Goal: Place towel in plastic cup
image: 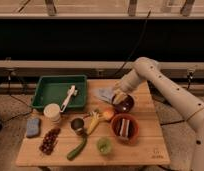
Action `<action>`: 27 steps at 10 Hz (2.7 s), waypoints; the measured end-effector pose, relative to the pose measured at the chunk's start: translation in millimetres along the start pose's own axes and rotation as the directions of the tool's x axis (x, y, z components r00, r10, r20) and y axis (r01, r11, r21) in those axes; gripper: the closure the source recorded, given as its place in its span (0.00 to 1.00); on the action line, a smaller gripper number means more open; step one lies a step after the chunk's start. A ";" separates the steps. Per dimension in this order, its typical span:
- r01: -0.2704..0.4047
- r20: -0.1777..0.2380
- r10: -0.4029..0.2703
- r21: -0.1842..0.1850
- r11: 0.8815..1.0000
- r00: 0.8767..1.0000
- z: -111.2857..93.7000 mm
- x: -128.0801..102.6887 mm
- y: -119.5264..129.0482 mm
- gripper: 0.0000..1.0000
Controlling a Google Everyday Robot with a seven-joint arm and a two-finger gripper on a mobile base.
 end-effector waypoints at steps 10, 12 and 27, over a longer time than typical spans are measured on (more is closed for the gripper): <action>0.054 -0.080 -0.047 0.094 0.994 0.996 80.3 -24.1 -69.5 0.35; 0.057 -0.109 -0.047 0.089 0.994 0.993 93.4 -20.3 -74.2 0.35; 0.066 -0.265 -0.062 0.006 0.998 0.962 128.3 32.1 -92.0 0.74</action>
